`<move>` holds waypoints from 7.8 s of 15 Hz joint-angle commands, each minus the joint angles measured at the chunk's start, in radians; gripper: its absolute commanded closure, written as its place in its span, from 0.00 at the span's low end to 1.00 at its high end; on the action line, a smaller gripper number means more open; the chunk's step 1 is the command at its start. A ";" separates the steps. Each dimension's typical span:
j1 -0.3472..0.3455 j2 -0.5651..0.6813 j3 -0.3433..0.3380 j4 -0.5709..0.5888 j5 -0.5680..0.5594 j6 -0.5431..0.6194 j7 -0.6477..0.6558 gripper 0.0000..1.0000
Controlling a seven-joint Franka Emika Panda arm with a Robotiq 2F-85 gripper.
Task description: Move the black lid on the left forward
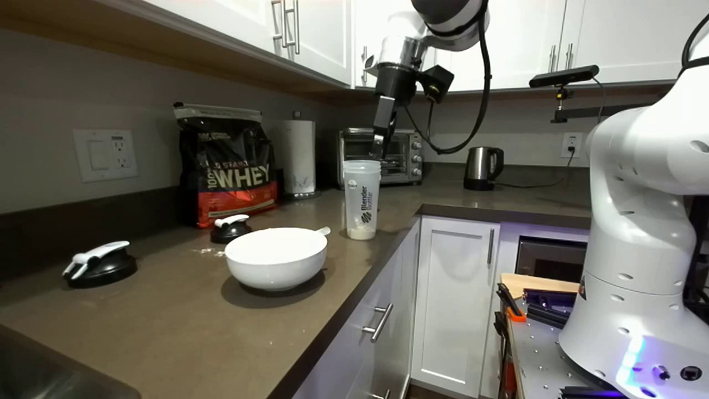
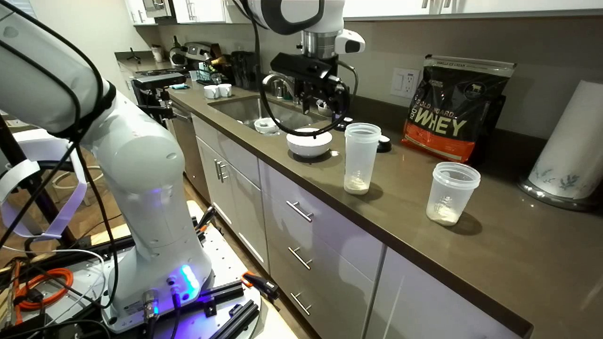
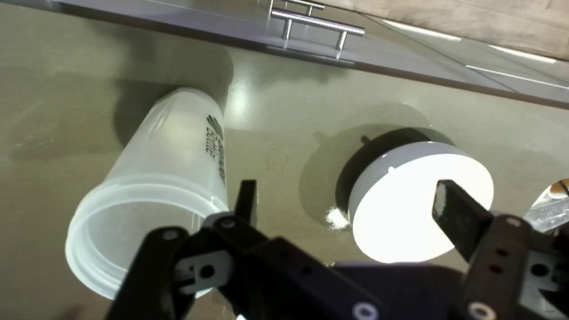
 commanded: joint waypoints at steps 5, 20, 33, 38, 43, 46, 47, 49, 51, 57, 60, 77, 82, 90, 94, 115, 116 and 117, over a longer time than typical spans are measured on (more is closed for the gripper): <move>0.085 0.161 0.073 0.139 0.018 0.031 -0.090 0.00; 0.147 0.598 0.174 0.406 0.411 0.579 -0.329 0.00; 0.146 0.854 0.278 0.609 0.796 0.603 -0.767 0.00; 0.152 0.940 0.279 0.706 0.785 0.621 -0.772 0.00; 0.150 1.015 0.297 0.799 0.803 0.631 -0.772 0.00; 0.147 1.062 0.308 0.851 0.803 0.627 -0.767 0.00; 0.147 1.078 0.310 0.868 0.801 0.627 -0.767 0.00; 0.147 1.109 0.312 0.902 0.797 0.626 -0.764 0.00; 0.147 1.138 0.311 0.935 0.795 0.628 -0.759 0.00; 0.149 1.223 0.310 1.042 0.794 0.632 -0.751 0.00; 0.148 1.271 0.307 1.105 0.788 0.622 -0.744 0.00; 0.053 1.538 0.470 1.374 0.362 0.619 -0.449 0.00; 0.040 1.491 0.461 1.331 0.172 0.582 -0.298 0.00; 0.015 1.429 0.473 1.292 0.038 0.475 -0.170 0.00; 0.000 1.394 0.483 1.266 0.038 0.412 -0.165 0.00; -0.008 1.412 0.505 1.282 0.027 0.448 -0.197 0.00; -0.007 1.415 0.504 1.283 0.025 0.446 -0.196 0.00; -0.005 1.417 0.502 1.282 0.023 0.449 -0.194 0.00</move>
